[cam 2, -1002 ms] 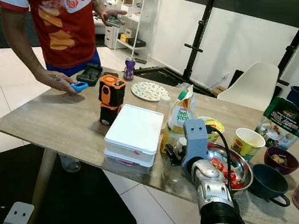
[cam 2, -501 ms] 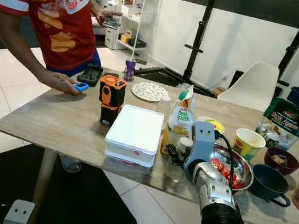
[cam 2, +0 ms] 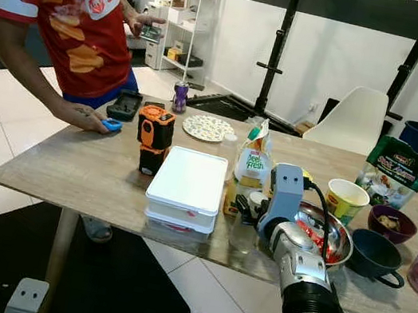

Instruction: Restocking fridge

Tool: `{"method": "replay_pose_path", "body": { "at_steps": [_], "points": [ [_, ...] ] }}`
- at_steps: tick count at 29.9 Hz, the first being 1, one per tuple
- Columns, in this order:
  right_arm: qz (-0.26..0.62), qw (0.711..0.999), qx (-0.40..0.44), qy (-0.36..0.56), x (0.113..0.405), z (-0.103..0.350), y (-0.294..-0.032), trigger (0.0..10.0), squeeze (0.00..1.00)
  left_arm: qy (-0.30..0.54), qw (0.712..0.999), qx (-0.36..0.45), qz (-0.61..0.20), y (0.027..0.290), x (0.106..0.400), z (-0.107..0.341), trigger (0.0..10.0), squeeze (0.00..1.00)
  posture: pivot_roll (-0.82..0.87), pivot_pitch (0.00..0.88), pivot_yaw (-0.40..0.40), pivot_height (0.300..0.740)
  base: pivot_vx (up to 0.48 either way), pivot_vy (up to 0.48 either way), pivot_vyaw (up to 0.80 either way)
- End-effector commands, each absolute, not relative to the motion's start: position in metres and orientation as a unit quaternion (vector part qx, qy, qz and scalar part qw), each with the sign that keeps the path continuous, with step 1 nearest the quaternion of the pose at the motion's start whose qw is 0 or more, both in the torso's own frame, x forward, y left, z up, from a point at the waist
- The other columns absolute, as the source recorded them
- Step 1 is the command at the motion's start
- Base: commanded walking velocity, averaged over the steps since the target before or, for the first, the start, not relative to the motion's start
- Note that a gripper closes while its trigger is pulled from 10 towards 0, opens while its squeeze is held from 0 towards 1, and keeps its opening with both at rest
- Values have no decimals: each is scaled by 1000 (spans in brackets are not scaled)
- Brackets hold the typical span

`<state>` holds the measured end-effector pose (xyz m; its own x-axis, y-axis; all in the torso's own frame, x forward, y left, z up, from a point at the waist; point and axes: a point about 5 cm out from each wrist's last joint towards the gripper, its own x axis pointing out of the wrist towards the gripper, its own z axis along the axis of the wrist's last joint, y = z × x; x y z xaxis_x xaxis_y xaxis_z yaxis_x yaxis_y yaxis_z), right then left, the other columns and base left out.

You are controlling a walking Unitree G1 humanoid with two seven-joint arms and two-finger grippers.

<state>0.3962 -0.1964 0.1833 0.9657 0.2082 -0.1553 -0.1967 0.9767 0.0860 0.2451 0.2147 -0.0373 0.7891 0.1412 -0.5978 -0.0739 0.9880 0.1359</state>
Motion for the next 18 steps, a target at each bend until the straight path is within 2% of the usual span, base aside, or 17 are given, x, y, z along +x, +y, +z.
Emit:
{"method": "replay_pose_path", "body": {
  "at_steps": [1,8,9,11,13,18],
  "points": [
    [104,990,37,83,396,185,-196,10000,0,331,940,58,60,220,239,-41,10000,0,-41,25,-7,740,0,0,0],
    [108,989,31,94,393,179,-197,10000,0,335,939,59,56,218,238,-42,10000,0,-49,29,-3,740,0,0,0],
    [108,989,32,94,393,180,-198,8118,0,335,939,59,55,218,238,-42,10000,0,-50,29,-3,740,0,0,0],
    [108,989,33,94,393,180,-198,8118,0,335,939,59,55,218,238,-42,10000,0,-50,29,-3,740,0,0,0],
    [107,989,33,94,393,180,-199,5020,0,335,939,59,54,217,238,-42,10000,0,-52,30,-3,740,0,0,0],
    [108,989,33,95,393,180,-199,4706,0,335,939,59,54,217,238,-42,10000,0,-51,30,-5,740,0,0,0]
  ]
}}
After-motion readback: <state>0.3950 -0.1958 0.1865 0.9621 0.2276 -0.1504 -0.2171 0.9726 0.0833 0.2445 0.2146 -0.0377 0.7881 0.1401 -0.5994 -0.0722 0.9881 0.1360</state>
